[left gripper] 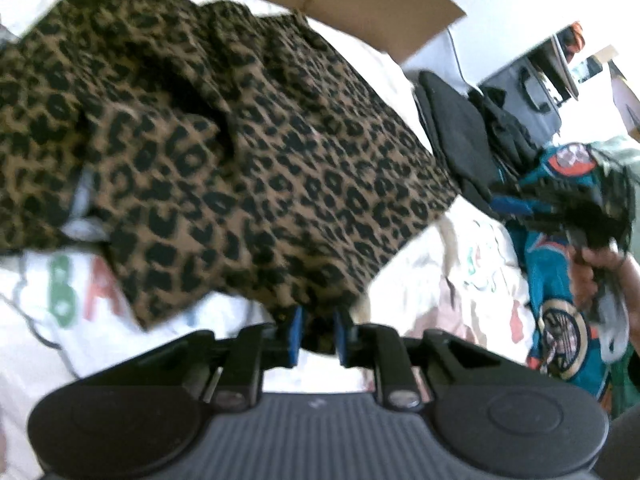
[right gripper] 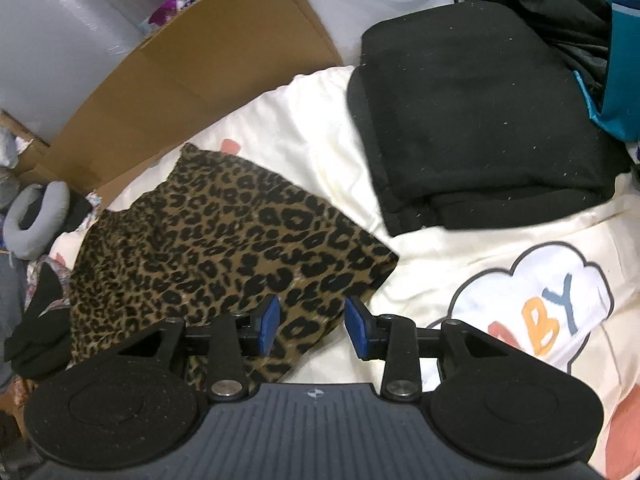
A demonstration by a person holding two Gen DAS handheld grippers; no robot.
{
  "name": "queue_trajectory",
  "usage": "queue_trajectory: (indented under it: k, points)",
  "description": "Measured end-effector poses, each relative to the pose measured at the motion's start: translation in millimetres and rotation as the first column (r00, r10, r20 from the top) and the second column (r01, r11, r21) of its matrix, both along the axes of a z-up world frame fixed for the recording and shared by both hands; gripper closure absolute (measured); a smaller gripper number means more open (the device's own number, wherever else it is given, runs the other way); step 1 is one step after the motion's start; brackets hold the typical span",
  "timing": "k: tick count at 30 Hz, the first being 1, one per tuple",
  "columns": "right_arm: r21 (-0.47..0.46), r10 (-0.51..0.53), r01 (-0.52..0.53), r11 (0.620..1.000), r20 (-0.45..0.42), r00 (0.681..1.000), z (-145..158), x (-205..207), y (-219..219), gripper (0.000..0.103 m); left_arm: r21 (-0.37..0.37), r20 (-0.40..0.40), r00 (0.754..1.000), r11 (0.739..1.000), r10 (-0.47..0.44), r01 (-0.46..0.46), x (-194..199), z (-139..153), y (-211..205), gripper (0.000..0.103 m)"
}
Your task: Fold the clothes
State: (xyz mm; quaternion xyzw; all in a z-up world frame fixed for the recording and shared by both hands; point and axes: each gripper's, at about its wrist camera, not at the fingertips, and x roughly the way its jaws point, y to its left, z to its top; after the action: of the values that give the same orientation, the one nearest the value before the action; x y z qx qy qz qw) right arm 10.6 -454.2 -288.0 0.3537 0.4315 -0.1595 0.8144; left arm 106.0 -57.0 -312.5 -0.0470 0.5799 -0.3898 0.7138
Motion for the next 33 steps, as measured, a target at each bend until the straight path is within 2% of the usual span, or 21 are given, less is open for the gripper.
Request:
queue_trajectory:
  k: [11, 15, 17, 19, 23, 25, 27, 33]
  points:
    - [0.039, 0.06, -0.061, 0.997, 0.023, 0.998, 0.2, -0.7, 36.6, 0.059, 0.063, 0.124, 0.987, 0.992, 0.098, -0.106, 55.7, 29.0, 49.5, 0.076]
    - [0.045, 0.083, -0.084, 0.995, 0.034, 0.996, 1.1, 5.7, 49.3, 0.058, 0.083, 0.173, 0.98, 0.99, 0.101, -0.116, 68.9, 29.4, 64.0, 0.074]
    - [0.049, 0.095, -0.097, 0.994, 0.04, 0.995, 1.8, 9.6, 55.5, 0.052, 0.083, 0.191, 0.978, 0.992, 0.08, -0.098, 73.0, 26.8, 70.0, 0.072]
    - [0.051, 0.113, -0.115, 0.992, 0.045, 0.993, 1.3, 13.5, 61.9, 0.052, 0.09, 0.203, 0.977, 0.992, 0.067, -0.086, 75.7, 21.9, 75.9, 0.072]
    - [0.062, 0.154, -0.157, 0.986, 0.048, 0.987, -1.1, 21.4, 76.6, 0.052, 0.104, 0.192, 0.977, 0.989, 0.087, -0.108, 79.8, 9.6, 88.3, 0.071]
    - [0.071, 0.175, -0.178, 0.981, 0.048, 0.983, -3.5, 25.4, 84.5, 0.052, 0.103, 0.186, 0.977, 0.987, 0.102, -0.123, 81.5, 4.2, 95.6, 0.068]
    - [0.084, 0.198, -0.201, 0.976, 0.047, 0.979, -6.8, 29.2, 94.2, 0.052, 0.094, 0.176, 0.977, 0.986, 0.122, -0.14, 83.5, -1.7, 103.3, 0.063]
    - [0.107, 0.272, -0.274, 0.956, 0.033, 0.962, -14.9, 40.9, 120.7, 0.05, 0.057, 0.163, 0.976, 0.986, 0.143, -0.154, 93.5, -17.0, 125.0, 0.063]
